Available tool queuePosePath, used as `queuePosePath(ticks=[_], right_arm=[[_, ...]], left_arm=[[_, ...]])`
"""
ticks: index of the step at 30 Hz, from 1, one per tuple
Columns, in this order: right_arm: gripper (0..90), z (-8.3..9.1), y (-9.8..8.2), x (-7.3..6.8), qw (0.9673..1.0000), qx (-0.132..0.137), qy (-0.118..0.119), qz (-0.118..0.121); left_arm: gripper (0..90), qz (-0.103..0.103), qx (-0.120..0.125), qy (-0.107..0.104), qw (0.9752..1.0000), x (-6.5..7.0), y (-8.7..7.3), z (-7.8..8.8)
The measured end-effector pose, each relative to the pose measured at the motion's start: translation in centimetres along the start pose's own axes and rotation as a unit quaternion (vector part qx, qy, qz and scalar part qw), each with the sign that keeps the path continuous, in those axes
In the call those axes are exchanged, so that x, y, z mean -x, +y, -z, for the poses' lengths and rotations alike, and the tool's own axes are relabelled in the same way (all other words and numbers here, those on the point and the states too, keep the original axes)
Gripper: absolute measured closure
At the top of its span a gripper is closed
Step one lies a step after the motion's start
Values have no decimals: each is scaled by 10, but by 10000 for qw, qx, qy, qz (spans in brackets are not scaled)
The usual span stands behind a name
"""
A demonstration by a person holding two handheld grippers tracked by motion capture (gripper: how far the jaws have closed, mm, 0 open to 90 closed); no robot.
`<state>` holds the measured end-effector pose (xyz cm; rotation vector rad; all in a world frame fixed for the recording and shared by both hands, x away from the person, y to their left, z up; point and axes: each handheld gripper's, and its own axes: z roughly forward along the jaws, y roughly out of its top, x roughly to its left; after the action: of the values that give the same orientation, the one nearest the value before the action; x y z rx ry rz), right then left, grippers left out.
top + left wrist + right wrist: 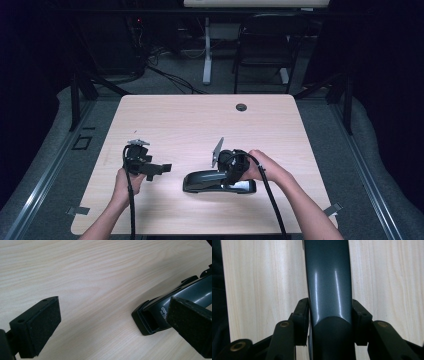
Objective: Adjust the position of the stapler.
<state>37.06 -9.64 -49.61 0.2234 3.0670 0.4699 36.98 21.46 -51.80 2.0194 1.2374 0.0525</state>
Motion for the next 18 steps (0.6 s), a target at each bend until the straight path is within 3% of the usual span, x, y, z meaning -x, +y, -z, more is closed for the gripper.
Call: queuePosePath(ticks=[4,6,7,10,18], right_arm=[[412,7,-7,-2,9984,301,-173,-447],[369,10,-9,-2,9977,359,-211,-527],[290,16,-14,-3,9959,506,-251,-714],[204,20,-23,-6,9941,581,-283,-867],[138,23,-52,-11,9852,849,-390,-1439]], left_arm=[[1,-24,-4,10,10000,1,0,0],[1,-30,-8,17,10000,1,0,0],[0,-53,-32,13,10000,1,0,0],[0,-64,-28,27,10000,0,-1,0],[0,-24,-34,2,10000,-2,-2,-2]])
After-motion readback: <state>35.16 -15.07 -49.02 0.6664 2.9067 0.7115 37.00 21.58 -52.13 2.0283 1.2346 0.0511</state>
